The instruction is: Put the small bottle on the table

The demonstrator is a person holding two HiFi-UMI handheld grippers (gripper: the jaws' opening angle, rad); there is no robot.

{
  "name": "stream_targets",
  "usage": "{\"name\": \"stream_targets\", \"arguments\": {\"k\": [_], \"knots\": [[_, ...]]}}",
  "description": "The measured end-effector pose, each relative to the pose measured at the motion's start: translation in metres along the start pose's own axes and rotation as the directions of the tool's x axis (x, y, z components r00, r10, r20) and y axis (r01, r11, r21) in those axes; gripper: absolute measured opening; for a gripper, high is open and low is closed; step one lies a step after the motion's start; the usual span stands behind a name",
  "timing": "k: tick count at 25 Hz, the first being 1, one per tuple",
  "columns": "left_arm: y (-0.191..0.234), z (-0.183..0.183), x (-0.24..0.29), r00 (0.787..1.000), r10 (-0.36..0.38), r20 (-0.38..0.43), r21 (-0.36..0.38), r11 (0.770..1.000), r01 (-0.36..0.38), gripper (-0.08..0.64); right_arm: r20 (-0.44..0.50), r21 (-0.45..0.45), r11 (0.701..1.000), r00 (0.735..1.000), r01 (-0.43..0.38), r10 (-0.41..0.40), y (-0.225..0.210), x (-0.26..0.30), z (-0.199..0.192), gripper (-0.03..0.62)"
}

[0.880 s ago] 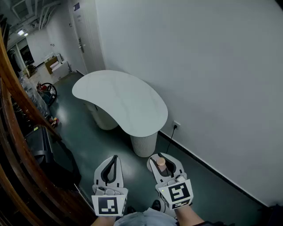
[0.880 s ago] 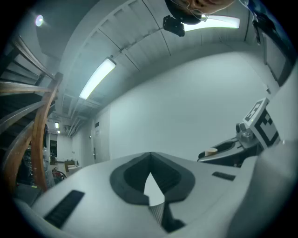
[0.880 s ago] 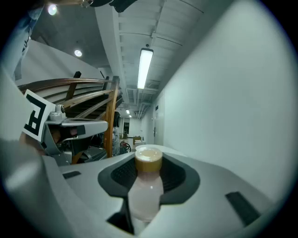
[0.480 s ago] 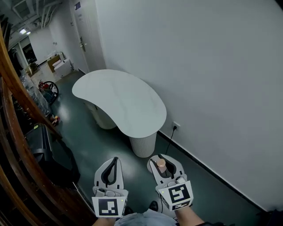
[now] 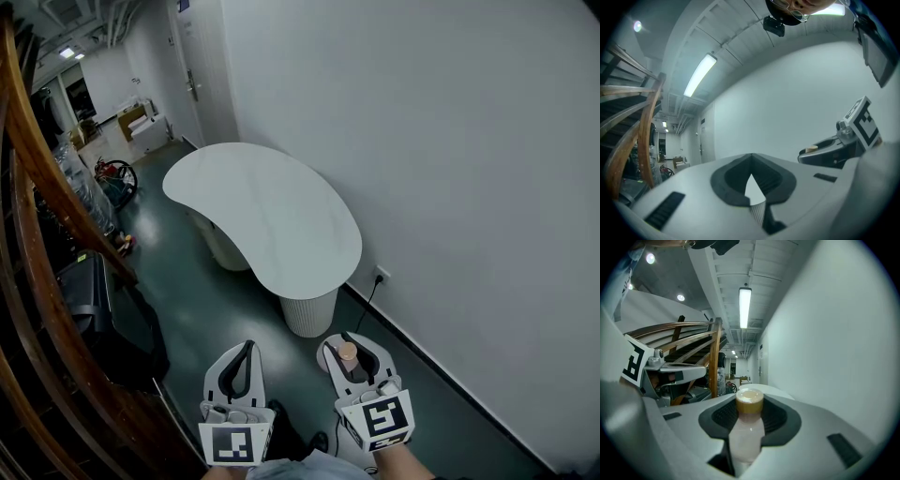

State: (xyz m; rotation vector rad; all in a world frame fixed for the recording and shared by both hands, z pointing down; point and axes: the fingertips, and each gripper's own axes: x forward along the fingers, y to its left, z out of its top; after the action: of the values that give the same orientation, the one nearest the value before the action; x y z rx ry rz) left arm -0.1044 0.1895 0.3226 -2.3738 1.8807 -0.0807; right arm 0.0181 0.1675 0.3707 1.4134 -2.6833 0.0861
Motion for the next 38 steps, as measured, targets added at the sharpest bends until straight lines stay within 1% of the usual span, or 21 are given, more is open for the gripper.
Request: {"name": "stream_targets", "arguments": {"k": [5, 11, 20, 24, 27, 31, 35, 38], "knots": [[0.004, -0.007, 0.023, 1.0, -0.001, -0.005, -0.013, 1.0, 0.001, 0.0, -0.018, 0.007, 1.0, 1.0, 0.009, -0.009, -0.014, 0.016, -0.008, 0.118], [0.016, -0.013, 0.069, 1.0, -0.019, 0.012, -0.035, 0.999, 0.019, 0.0, -0.031, 0.008, 0.999, 0.999, 0.043, -0.043, -0.04, 0.053, -0.01, 0.118], [0.043, -0.005, 0.149, 0.995, -0.086, 0.056, -0.023, 0.996, 0.087, 0.0, -0.002, -0.016, 0.996, 0.996, 0.092, -0.092, -0.076, 0.123, 0.011, 0.118], [0.049, 0.0, 0.177, 0.988, -0.124, 0.095, -0.001, 0.992, 0.125, 0.0, 0.016, -0.023, 0.992, 0.992, 0.122, -0.122, -0.088, 0.145, 0.019, 0.118], [0.051, -0.001, 0.192, 0.982, -0.153, 0.107, 0.008, 0.988, 0.153, 0.0, 0.025, -0.011, 0.989, 0.988, 0.15, -0.15, -0.096, 0.155, 0.02, 0.119], [0.048, -0.008, 0.206, 0.979, -0.187, 0.087, -0.003, 0.982, 0.188, 0.0, 0.014, -0.014, 0.985, 0.985, 0.174, -0.174, -0.104, 0.161, 0.02, 0.118], [0.042, -0.019, 0.217, 0.975, -0.216, 0.053, -0.03, 0.976, 0.217, 0.0, -0.008, -0.007, 0.981, 0.981, 0.193, -0.194, -0.112, 0.164, 0.014, 0.118], [0.039, -0.026, 0.225, 0.972, -0.232, 0.035, -0.032, 0.972, 0.233, 0.0, -0.025, 0.004, 0.979, 0.979, 0.203, -0.203, -0.118, 0.168, 0.008, 0.118]]}}
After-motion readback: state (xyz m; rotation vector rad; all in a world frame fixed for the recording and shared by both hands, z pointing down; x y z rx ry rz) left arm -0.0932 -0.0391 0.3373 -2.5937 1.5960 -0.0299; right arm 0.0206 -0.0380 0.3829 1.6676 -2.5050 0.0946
